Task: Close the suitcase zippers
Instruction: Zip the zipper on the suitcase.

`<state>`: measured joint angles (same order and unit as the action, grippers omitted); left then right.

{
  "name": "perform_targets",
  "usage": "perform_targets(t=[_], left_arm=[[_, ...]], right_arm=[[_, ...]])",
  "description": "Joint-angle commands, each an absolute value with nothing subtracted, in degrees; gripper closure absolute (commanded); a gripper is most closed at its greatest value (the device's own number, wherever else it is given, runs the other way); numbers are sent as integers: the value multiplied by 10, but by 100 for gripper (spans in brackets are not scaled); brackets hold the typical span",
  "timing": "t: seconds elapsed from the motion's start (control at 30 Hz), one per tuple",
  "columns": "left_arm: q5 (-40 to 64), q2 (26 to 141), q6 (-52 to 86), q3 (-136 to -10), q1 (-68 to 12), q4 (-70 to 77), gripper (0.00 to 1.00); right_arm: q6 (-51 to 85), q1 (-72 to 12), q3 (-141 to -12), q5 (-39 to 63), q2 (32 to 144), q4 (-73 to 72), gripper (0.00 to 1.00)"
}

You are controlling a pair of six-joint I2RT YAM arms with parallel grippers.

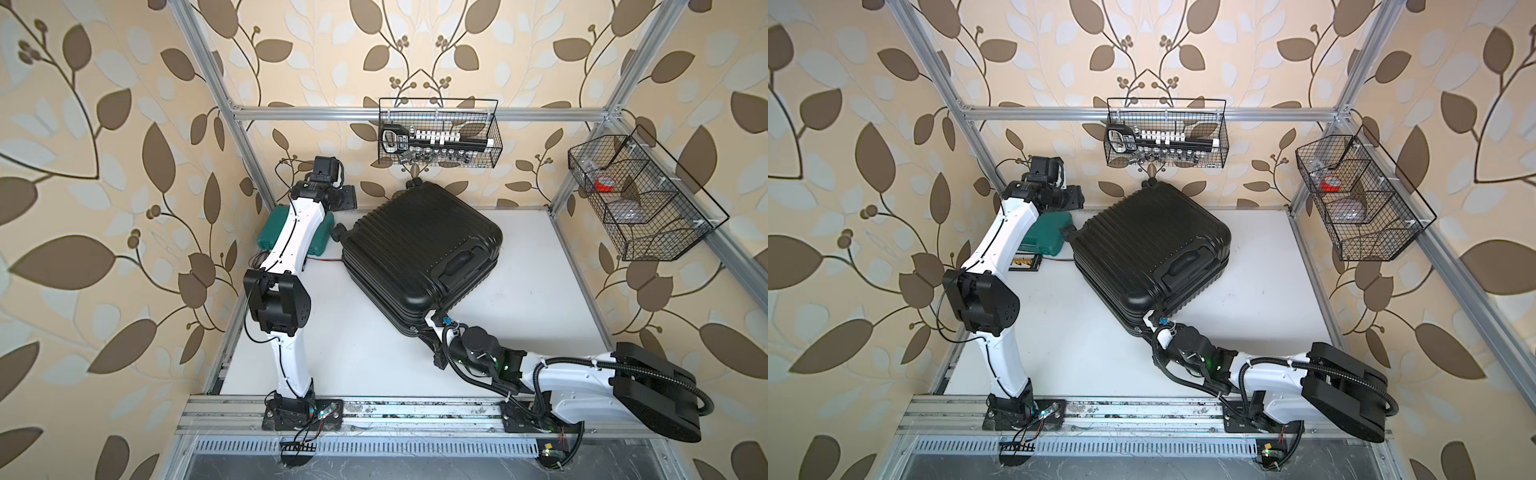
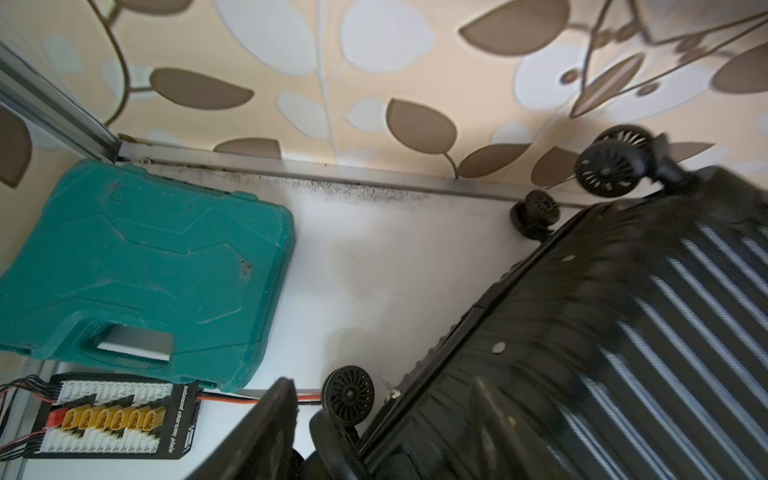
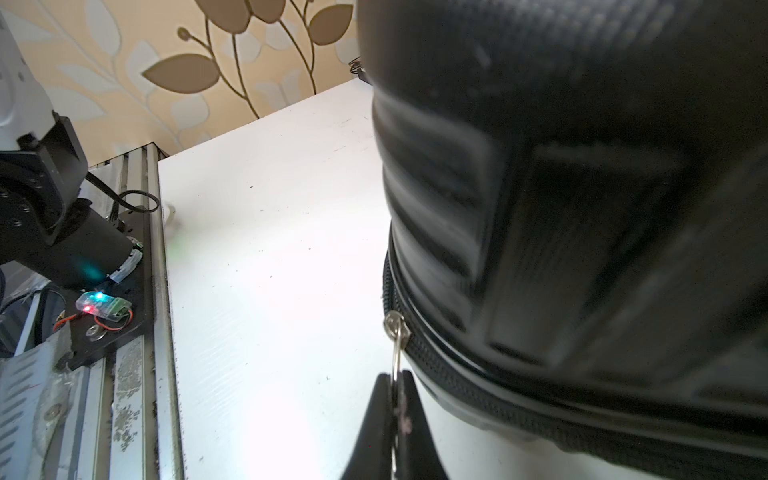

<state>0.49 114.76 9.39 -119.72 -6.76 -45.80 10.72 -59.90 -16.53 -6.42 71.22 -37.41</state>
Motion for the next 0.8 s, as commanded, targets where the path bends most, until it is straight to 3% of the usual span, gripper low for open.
perform_targets(t=[0.0,0.47,0.77], left_arm=[[11,1171,80,-1232,-68,-506,39],[38,1194,28,-1230,-69,-664,50],[101,1081,25,-1058,-69,-672,52]], right_arm=[[111,-597,-177,-100,703,-361,100],[112,-587,-169,-165,642,-295,100],[145,-540,-149,-191,575,-234,100]])
